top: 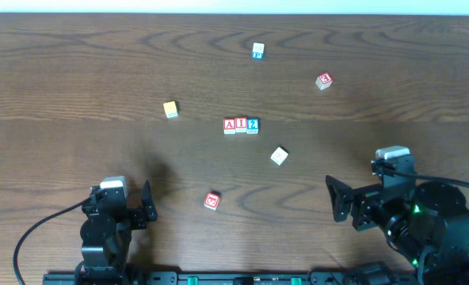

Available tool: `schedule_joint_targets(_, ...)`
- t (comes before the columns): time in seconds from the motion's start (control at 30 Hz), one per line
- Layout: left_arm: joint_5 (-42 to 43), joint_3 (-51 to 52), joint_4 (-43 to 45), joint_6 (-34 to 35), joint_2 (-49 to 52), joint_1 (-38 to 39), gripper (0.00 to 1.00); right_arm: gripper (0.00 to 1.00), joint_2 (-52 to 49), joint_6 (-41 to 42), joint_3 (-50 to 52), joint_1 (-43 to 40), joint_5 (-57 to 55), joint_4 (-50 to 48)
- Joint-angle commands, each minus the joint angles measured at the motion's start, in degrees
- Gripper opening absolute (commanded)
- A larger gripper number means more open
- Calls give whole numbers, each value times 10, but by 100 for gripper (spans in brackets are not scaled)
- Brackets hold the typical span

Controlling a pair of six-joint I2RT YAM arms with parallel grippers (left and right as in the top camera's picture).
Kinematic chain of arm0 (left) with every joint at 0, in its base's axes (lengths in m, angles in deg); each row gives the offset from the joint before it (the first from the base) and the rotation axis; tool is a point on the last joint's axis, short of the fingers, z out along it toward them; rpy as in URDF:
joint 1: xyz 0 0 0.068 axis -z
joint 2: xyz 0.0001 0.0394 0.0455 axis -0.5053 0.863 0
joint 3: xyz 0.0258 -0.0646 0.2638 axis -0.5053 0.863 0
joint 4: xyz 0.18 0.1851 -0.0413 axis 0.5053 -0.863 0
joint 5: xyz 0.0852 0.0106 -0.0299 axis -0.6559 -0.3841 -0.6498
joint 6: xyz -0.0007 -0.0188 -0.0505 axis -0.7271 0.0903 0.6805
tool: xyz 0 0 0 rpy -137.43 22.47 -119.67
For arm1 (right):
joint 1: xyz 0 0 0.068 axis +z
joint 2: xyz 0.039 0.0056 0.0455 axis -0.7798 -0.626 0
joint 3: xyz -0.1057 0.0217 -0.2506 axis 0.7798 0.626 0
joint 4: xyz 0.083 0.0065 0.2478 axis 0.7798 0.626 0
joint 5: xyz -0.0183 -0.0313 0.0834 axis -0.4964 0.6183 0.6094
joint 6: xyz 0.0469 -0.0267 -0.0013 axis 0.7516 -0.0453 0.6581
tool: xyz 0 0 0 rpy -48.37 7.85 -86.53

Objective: Spell out Ai2

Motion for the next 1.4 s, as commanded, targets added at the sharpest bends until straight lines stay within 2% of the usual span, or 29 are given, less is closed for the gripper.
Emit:
schedule_joint_targets(0.0, -8, 9, 3, -12, -5, -4, 95, 99, 1, -4, 2, -2, -3, 1)
schedule_joint_targets(0.73, -8, 9, 3, -12, -5, -4, 95, 98, 3, -4, 2, -1, -5, 4)
schedule_joint_targets(0.83, -8, 9, 3, -12, -5, -4, 95, 99, 29, -51, 12, -8, -30, 17)
schedule_joint_targets(1.07, -8, 9, 3, -12, -5, -4, 95, 99, 192, -136, 157, -73, -31, -43)
schedule_joint_targets(1.17, -8, 9, 3, -12, -5, -4, 96, 99, 262, -137, 227, -85, -31, -61)
schedule_joint_targets(1.37, -8, 9, 3, -12, -5, -4, 95, 99, 324, -137, 315, -87, -31, -69)
